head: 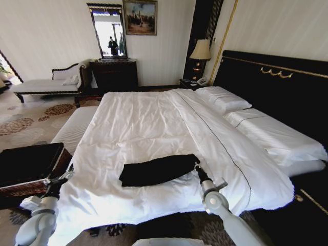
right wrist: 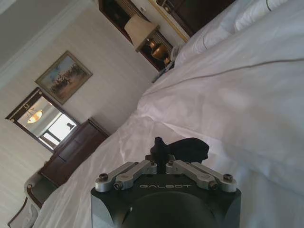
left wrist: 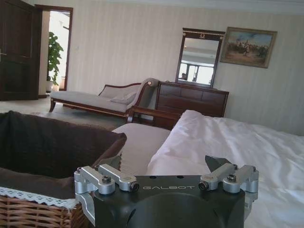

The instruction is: Fold the clothes on the bed and place them into the basket.

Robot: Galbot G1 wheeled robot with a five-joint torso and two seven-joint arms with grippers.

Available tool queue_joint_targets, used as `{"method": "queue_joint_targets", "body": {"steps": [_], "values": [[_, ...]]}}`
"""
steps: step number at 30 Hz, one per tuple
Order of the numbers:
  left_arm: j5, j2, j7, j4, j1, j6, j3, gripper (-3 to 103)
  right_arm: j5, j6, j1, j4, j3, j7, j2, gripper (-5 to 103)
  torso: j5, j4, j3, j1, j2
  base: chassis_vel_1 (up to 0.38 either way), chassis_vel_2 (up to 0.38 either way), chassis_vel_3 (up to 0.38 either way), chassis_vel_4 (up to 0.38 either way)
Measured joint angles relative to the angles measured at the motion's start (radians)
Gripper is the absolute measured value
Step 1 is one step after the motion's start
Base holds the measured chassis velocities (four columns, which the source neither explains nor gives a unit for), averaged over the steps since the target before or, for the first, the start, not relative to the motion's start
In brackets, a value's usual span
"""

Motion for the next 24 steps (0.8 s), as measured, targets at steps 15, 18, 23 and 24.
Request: {"method": "queue_joint_targets", "body": {"steps": [15,18,23,24], "values": [[-0.015,-0.033,-0.007,-0.094,0.016,0.033,0.005,100,-0.05,0.063,0.065,-0.034,-0.194,-0.375,-0.012,3,0.0,-0.0001,0.0,0.0,0.0,0.0,0.0,0.0,0.0],[-0.016,-0.033,-0.009,-0.113,0.021,0.036,0.007,100,-0.062,0.078,0.118,-0.066,-0.292,-0.454,0.003,3,0.0001,0.0,0.0,0.0,0.0,0.0,0.0,0.0,0.0],[-0.016,-0.032,-0.012,-0.129,0.025,0.038,0.007,100,-0.063,0.087,0.201,-0.091,-0.436,-0.504,0.006,3,0.0002,0.0,0.0,0.0,0.0,0.0,0.0,0.0,0.0],[-0.018,-0.035,-0.013,-0.141,0.03,0.041,0.007,100,-0.063,0.087,0.242,-0.105,-0.511,-0.51,-0.012,3,-0.0001,0.0001,0.0,0.0,0.0,0.0,0.0,0.0,0.0]]}}
